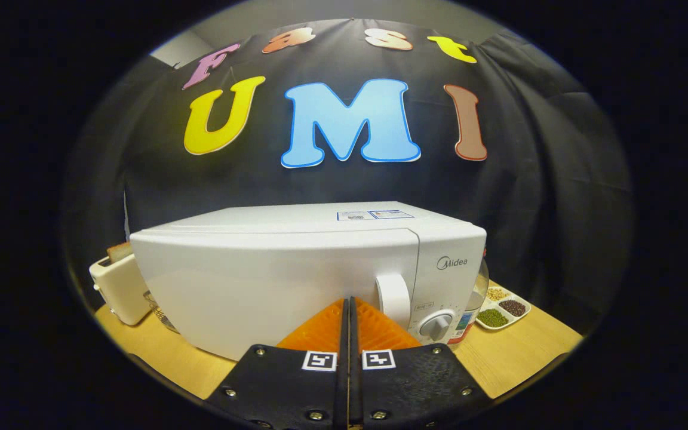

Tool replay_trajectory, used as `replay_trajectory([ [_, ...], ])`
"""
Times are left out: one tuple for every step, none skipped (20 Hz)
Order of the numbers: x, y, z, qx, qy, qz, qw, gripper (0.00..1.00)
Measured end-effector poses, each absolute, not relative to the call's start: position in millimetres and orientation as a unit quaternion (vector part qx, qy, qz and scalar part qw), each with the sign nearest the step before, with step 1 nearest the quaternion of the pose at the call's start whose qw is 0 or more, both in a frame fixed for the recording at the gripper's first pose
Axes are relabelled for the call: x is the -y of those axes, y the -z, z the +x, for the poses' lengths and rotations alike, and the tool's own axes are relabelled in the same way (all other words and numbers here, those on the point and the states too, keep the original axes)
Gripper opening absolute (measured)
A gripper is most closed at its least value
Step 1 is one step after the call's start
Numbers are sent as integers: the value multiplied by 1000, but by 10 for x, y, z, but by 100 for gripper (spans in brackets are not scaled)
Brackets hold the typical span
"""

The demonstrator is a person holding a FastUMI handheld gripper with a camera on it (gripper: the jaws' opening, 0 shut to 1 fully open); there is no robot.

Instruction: Open the microwave, put the food inside, and close the microwave door.

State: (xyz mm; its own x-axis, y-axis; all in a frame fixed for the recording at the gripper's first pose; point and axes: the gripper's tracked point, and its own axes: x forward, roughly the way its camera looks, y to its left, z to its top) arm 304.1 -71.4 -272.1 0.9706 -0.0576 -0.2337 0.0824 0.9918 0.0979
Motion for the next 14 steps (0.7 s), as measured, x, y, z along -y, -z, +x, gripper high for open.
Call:
replay_trajectory([
  [696,2635,2969,-114,32,57,991,1],
  [666,2534,2874,-109,29,55,992,1],
  [635,2429,2773,-105,25,48,993,1],
  [598,2311,2656,-101,21,41,994,1],
  [569,2179,2536,-97,19,37,994,1],
  [511,2039,2406,-94,14,37,995,1],
  [452,1887,2287,-90,8,37,995,1],
  [408,1732,2170,-87,5,36,996,1],
  [369,1573,2059,-82,5,33,996,1],
  [324,1409,1949,-75,5,29,997,1],
  [269,1251,1853,-69,3,27,997,1],
  [207,1101,1753,-64,0,25,998,1],
  [152,957,1656,-60,0,25,998,1],
  [118,823,1567,-55,3,26,998,1],
])
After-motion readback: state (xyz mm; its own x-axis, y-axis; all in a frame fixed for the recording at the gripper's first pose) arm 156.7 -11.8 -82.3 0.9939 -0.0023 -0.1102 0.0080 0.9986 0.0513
